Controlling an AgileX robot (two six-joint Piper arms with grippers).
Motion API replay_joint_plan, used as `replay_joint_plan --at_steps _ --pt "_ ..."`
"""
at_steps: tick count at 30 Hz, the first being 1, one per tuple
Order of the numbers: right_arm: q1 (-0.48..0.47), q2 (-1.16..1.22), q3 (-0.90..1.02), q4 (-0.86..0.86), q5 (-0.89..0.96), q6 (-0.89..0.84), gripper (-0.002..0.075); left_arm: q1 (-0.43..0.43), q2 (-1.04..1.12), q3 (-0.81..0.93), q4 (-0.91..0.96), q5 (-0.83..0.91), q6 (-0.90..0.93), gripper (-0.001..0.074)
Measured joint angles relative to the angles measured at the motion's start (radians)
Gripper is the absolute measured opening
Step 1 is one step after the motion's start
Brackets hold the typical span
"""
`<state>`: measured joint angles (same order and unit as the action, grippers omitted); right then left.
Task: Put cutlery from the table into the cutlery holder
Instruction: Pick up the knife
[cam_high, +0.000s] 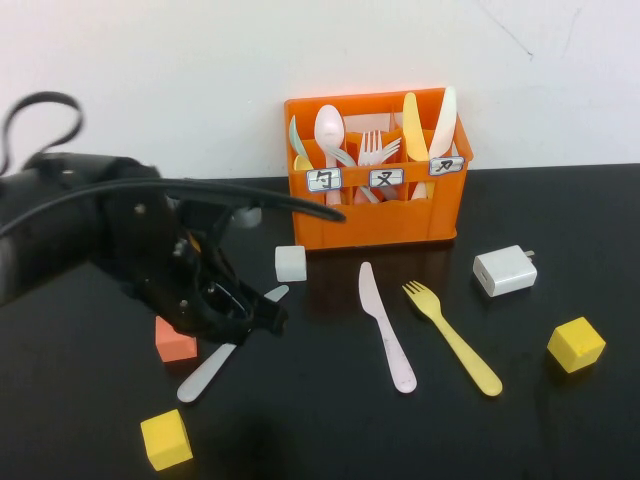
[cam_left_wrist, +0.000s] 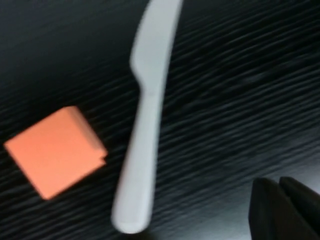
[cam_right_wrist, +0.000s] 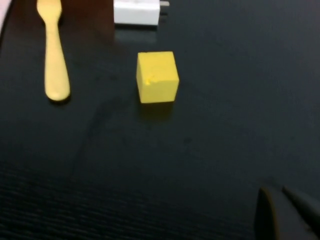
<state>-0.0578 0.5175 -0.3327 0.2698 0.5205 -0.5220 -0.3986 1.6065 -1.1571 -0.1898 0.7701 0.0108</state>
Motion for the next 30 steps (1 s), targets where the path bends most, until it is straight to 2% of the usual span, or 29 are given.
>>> replay_joint_plan --at_steps 3,5,8,11,16,30 --pt "0.000 0.000 0.000 0.011 0.000 0.000 -0.0002 0.000 0.058 -0.023 0.044 0.026 -0.011 0.0045" --pt "0.000 0.000 0.000 0.015 0.000 0.000 -0.0002 0.000 0.095 -0.044 0.057 0.031 -0.011 0.0106" --pt "0.000 0.000 0.000 0.015 -0.002 0.000 -0.0002 0.000 0.154 -0.091 0.083 0.031 -0.011 0.0240" --pt "0.000 0.000 0.000 0.015 -0.002 0.000 -0.0002 0.000 0.207 -0.142 0.104 0.039 -0.011 0.0330" --pt "0.000 0.000 0.000 0.017 -0.002 0.000 -0.0002 0.000 0.269 -0.201 0.136 0.061 -0.011 0.0363" --pt "0.000 0.000 0.000 0.017 -0.002 0.000 -0.0002 0.000 0.341 -0.210 0.190 0.076 -0.011 0.0364"
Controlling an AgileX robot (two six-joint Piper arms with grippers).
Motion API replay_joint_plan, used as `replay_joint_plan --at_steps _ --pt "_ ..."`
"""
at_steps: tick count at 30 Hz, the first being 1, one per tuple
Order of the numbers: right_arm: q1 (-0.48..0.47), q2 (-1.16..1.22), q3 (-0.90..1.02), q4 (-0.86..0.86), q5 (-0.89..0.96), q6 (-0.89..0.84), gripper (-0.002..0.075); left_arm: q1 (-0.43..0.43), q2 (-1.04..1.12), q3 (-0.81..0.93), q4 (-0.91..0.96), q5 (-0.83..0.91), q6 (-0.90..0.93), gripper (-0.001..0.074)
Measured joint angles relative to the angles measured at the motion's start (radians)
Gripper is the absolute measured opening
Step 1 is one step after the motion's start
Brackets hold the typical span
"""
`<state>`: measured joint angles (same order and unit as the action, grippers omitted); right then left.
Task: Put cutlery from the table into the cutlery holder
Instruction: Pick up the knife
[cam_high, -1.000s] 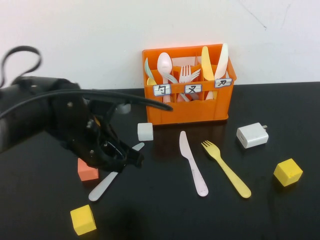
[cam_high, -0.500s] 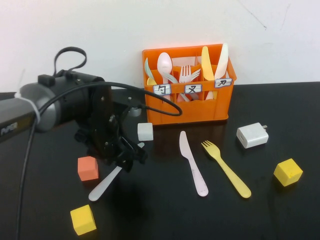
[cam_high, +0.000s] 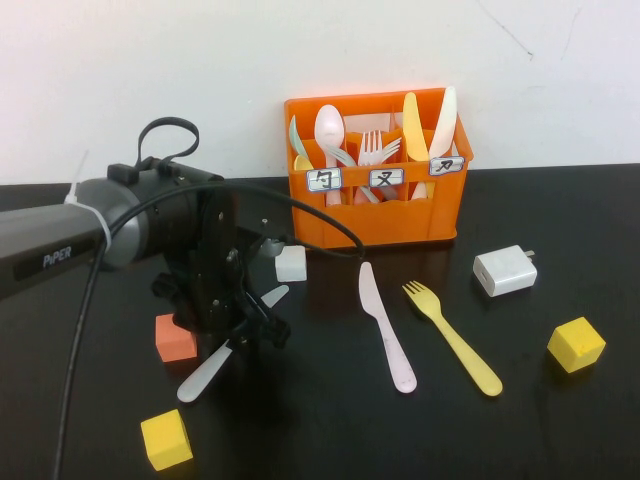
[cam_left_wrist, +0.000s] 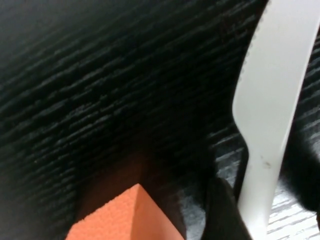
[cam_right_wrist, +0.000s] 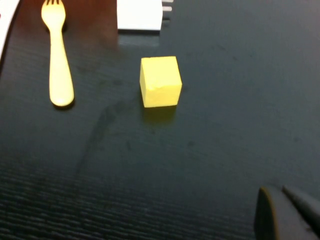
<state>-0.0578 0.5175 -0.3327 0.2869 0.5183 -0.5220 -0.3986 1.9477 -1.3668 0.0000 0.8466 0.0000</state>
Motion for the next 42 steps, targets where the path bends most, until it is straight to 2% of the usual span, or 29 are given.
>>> replay_joint_plan --at_steps 13,15,18,26,32,42 --pt "0.000 0.000 0.000 0.000 -0.001 0.000 -0.0002 0.000 0.025 -0.010 0.000 0.015 0.000 0.0270" --pt "0.000 0.000 0.000 0.000 -0.001 0.000 -0.0002 0.000 0.025 -0.013 0.005 0.015 0.000 0.0224" --pt "0.000 0.000 0.000 0.000 -0.002 0.000 -0.0002 0.000 0.026 -0.014 0.012 0.015 -0.013 0.0103" --pt "0.000 0.000 0.000 0.002 -0.008 0.000 -0.0002 0.000 0.029 -0.019 0.016 0.019 -0.033 0.0099" --pt "0.000 0.000 0.000 0.006 -0.008 0.000 -0.0002 0.000 0.029 -0.055 -0.039 0.090 -0.031 0.0099" --pt "0.000 0.000 0.000 0.008 -0.008 0.000 -0.0002 0.000 -0.070 -0.119 -0.072 0.137 -0.038 0.0099"
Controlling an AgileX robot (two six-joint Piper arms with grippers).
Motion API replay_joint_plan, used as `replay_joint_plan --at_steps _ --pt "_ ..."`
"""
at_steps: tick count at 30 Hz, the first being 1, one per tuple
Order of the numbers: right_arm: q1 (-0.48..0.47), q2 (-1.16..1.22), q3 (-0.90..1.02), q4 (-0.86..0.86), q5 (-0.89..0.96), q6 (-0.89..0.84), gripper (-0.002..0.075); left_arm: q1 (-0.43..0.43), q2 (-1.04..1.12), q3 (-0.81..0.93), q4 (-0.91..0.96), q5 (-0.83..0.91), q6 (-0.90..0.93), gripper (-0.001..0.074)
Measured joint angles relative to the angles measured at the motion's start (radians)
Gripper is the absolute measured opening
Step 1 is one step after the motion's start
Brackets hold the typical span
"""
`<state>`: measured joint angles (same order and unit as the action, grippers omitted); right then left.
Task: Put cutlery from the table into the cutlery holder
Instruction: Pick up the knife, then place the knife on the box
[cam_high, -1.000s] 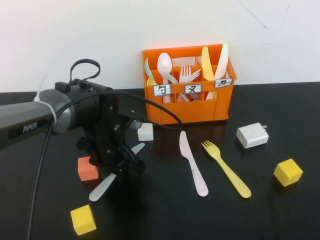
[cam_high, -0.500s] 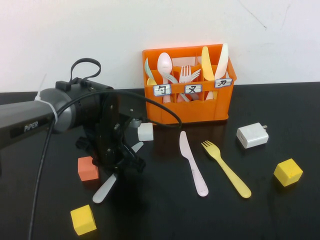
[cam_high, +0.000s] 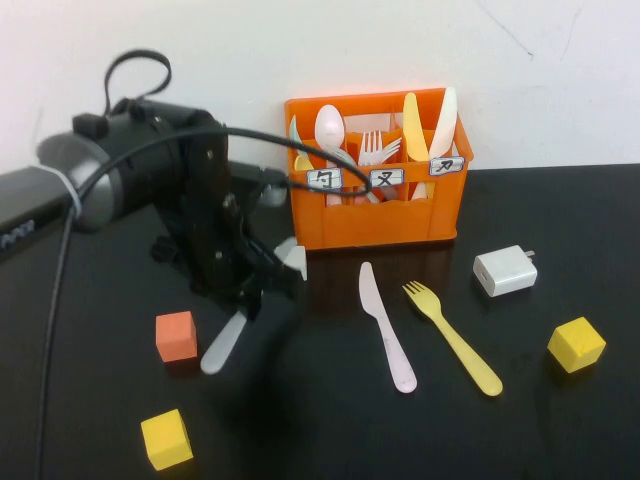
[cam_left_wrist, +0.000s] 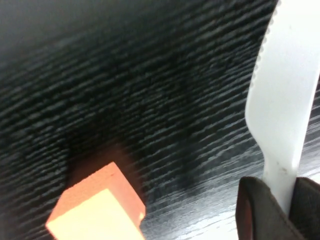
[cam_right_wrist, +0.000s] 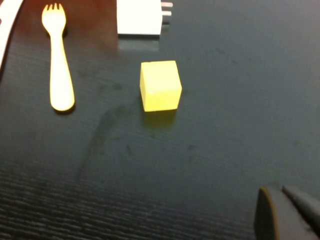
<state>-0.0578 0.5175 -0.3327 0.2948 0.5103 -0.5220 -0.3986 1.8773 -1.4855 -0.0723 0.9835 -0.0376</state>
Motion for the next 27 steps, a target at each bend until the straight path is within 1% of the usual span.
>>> replay_joint_plan --at_steps 8,16,21,27 --pt "0.000 0.000 0.000 0.000 -0.002 0.000 -0.0002 0.000 -0.060 -0.071 0.064 0.011 -0.112 0.0099" --pt "0.000 0.000 0.000 0.000 -0.003 0.000 -0.0002 0.000 -0.070 -0.220 0.084 -0.046 -0.158 0.0099" --pt "0.000 0.000 0.000 0.000 -0.003 0.000 -0.0002 0.000 -0.070 -0.277 0.084 -0.212 -0.162 0.0099" --pt "0.000 0.000 0.000 0.000 -0.003 0.000 -0.0002 0.000 -0.070 -0.280 0.072 -0.518 -0.203 0.0099"
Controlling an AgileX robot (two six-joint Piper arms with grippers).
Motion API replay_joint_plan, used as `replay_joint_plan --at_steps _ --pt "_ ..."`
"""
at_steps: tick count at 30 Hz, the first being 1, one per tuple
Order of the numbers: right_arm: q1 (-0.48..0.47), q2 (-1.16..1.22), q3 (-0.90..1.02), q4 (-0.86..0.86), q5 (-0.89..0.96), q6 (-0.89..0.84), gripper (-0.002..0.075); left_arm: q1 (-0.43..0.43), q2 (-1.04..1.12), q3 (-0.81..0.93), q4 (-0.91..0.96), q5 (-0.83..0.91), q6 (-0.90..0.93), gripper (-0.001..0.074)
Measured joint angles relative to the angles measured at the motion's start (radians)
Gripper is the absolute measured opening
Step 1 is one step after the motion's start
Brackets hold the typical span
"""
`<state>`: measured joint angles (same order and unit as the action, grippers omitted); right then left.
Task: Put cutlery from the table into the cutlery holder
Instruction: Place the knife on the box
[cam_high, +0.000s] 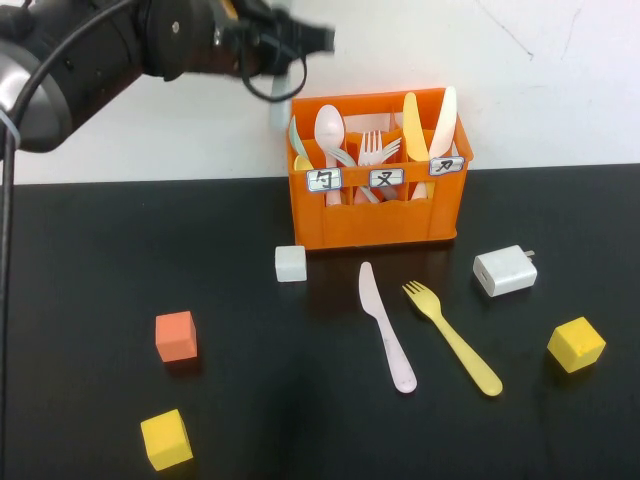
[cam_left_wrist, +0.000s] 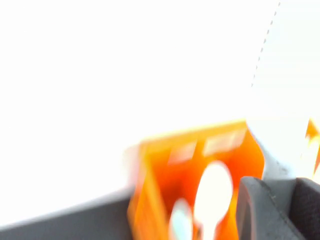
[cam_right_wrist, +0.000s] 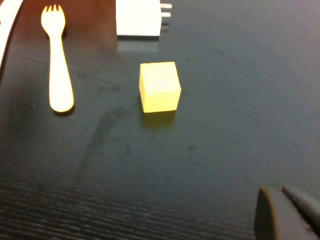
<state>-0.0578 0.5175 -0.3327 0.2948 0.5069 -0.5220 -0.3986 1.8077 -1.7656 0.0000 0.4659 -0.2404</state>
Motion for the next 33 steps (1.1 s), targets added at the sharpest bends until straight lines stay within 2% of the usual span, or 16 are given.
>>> replay_joint_plan --at_steps 8,20,33 --pt "0.000 0.000 0.000 0.000 0.000 0.000 -0.0002 0.000 0.047 0.000 -0.009 -0.312 -0.014 0.0099" --pt "0.000 0.000 0.000 0.000 -0.001 0.000 -0.0002 -0.012 0.181 0.000 -0.013 -0.483 -0.111 0.0099" --pt "0.000 0.000 0.000 0.000 -0.001 0.000 -0.0002 -0.171 0.223 0.000 0.038 -0.625 -0.115 0.0099"
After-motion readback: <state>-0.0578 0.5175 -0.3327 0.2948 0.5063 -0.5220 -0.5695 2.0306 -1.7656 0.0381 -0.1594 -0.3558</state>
